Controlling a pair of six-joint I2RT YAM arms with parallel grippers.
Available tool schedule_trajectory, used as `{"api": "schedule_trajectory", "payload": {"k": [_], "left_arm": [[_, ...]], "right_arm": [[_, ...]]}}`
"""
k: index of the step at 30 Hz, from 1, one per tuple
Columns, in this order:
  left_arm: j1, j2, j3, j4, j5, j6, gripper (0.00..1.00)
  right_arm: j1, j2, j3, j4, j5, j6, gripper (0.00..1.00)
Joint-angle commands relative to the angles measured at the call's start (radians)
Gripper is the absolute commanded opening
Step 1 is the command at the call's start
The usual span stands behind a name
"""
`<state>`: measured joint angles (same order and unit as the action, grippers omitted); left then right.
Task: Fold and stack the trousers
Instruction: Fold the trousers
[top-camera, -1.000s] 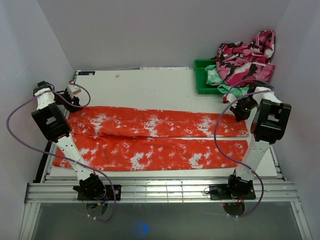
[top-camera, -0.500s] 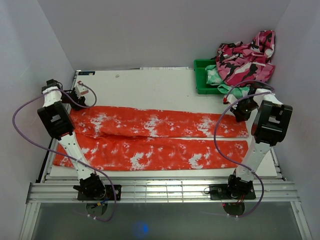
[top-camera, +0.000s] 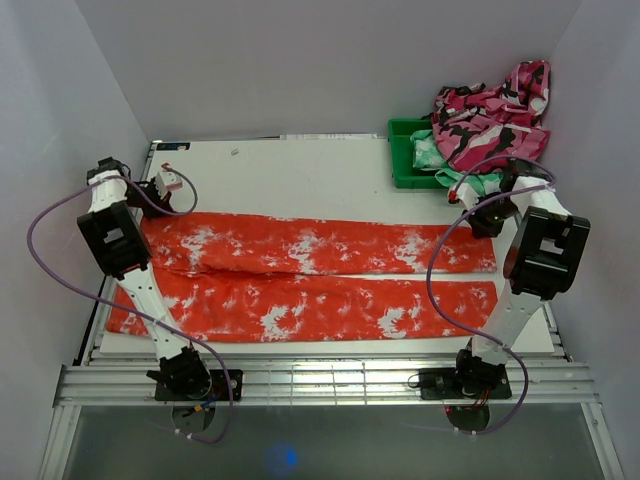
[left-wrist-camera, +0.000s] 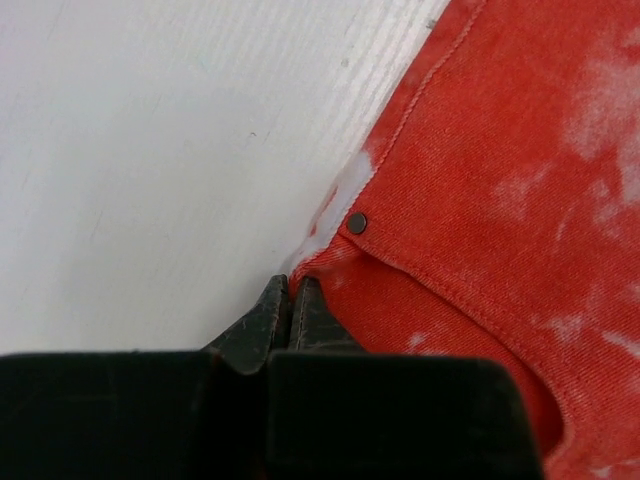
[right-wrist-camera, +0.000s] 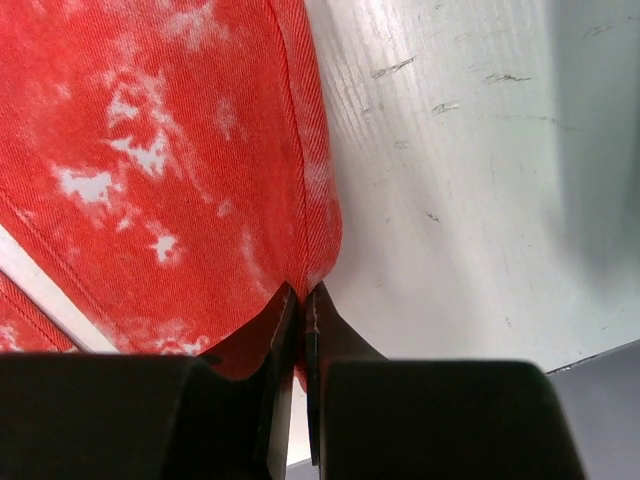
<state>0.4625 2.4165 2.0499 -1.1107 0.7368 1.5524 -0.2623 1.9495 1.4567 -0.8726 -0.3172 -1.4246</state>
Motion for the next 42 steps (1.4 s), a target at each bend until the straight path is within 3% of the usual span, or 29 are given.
{"api": "schedule_trajectory", "payload": {"k": [1, 6, 12, 16, 21, 25, 26, 29, 31, 36, 42], "left_arm": [[-0.015, 0.015, 0.053, -0.032, -0.045, -0.067, 0.00], [-0.010, -0.082, 0.044, 0.142, 0.053, -0.222, 0.00], [0.014, -0.279, -0.097, 0.420, 0.111, -0.412, 0.00], [0.045, -0.371, -0.161, 0.486, 0.127, -0.460, 0.00], [0.106, -0.569, -0.343, 0.552, 0.217, -0.483, 0.00], [0.191, -0.733, -0.509, 0.482, 0.311, -0.396, 0.00], [0.208, -0.761, -0.540, 0.435, 0.317, -0.276, 0.00], [0.295, -0.862, -0.695, 0.296, 0.328, -0.155, 0.00], [0.359, -0.908, -0.823, 0.203, 0.309, 0.013, 0.00], [0.458, -0.918, -1.054, 0.167, 0.159, 0.191, 0.00], [0.519, -0.823, -1.237, 0.257, -0.025, 0.238, 0.00]], "right_arm": [[-0.002, -0.066, 0.031, -0.011, -0.057, 0.006, 0.08], [-0.017, -0.115, 0.057, -0.003, -0.083, 0.010, 0.08], [-0.060, -0.170, 0.114, 0.017, -0.126, 0.007, 0.08], [-0.095, -0.218, 0.128, 0.020, -0.157, -0.008, 0.08], [-0.152, -0.409, -0.027, 0.011, -0.224, -0.114, 0.08], [-0.201, -0.604, -0.218, -0.029, -0.246, -0.270, 0.08], [-0.221, -0.647, -0.261, -0.049, -0.243, -0.314, 0.08], [-0.262, -0.816, -0.427, -0.110, -0.229, -0.477, 0.08], [-0.299, -0.921, -0.536, -0.181, -0.198, -0.591, 0.08], [-0.342, -1.078, -0.758, -0.312, -0.055, -0.750, 0.08], [-0.361, -1.138, -1.006, -0.212, 0.058, -0.812, 0.08]]}}
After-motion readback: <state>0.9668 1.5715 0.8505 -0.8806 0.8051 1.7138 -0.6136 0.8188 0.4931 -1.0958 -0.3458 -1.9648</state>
